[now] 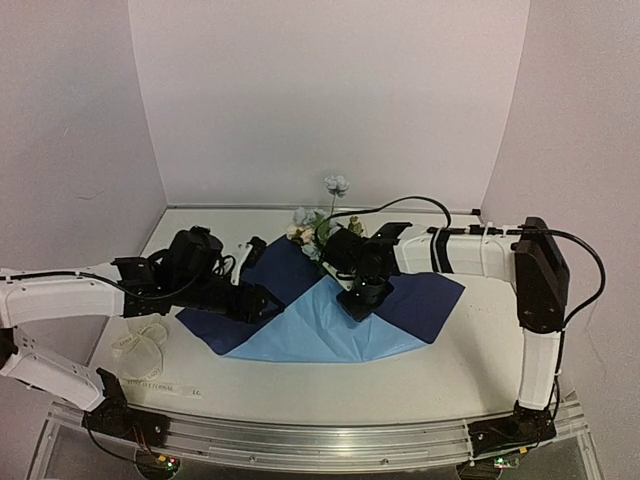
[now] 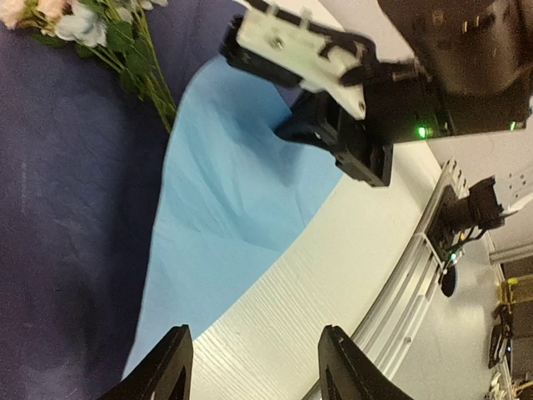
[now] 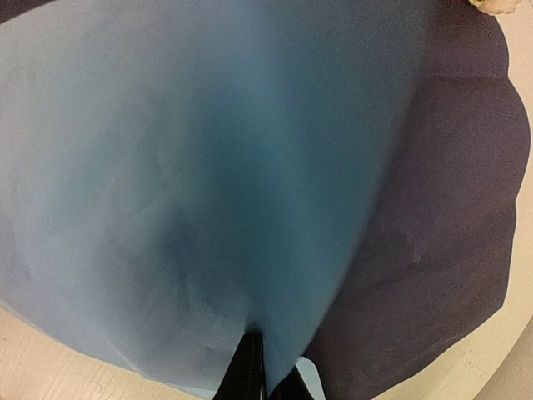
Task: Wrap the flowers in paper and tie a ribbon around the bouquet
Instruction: Fold the bottom corner of the flattened wrapping paper at the center of the board, then pick up the right corner of the flattened wrapping paper from the center of the board.
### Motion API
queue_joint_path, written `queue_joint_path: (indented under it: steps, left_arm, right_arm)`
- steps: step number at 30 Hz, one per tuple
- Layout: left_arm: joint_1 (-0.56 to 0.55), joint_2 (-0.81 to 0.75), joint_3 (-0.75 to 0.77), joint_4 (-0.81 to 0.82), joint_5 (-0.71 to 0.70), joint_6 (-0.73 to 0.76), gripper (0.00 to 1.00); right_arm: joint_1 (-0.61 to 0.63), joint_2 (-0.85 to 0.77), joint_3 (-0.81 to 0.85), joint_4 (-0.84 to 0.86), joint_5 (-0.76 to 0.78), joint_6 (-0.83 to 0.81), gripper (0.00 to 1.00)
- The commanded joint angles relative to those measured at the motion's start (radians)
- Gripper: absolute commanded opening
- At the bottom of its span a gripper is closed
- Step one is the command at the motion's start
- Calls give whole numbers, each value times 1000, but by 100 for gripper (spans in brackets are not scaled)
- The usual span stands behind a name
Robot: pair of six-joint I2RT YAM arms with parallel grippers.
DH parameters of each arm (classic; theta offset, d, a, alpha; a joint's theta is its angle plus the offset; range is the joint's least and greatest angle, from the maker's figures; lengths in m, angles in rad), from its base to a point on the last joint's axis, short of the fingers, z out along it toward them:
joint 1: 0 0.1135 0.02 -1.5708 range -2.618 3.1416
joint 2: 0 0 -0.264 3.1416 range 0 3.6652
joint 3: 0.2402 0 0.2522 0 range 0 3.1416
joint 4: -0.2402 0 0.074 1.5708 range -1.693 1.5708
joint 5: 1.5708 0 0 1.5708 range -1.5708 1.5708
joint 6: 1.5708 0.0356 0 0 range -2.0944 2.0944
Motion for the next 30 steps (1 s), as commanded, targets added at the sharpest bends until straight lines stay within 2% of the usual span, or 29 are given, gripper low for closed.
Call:
queue_joint_path:
  steps: [1, 4, 10, 13, 17, 21, 30]
  left_arm:
    - [-54, 119, 17, 100, 32, 23, 50]
    - [-63, 210, 26, 154, 36, 18, 46]
    - [-63, 369, 53, 188, -21, -3, 39]
    - [-63, 426, 65, 186, -72, -26, 34]
    - [-62, 466, 75, 173, -116, -57, 32]
    - [-62, 491, 85, 142, -162, -85, 29]
    - [-53, 522, 74, 93, -207, -108, 28]
  right_arm:
    - [-17, 32, 79, -39, 26, 49, 7]
    - [-26, 39, 95, -46, 23, 71, 17]
    - [-34, 0, 118, -95, 1, 82, 59]
    - [-37, -59, 94, -134, -18, 93, 71]
    - [-37, -171, 19, -152, -74, 124, 76]
    - [-36, -249, -72, -166, -165, 192, 72]
    - [-45, -411, -343, -95, -171, 327, 71]
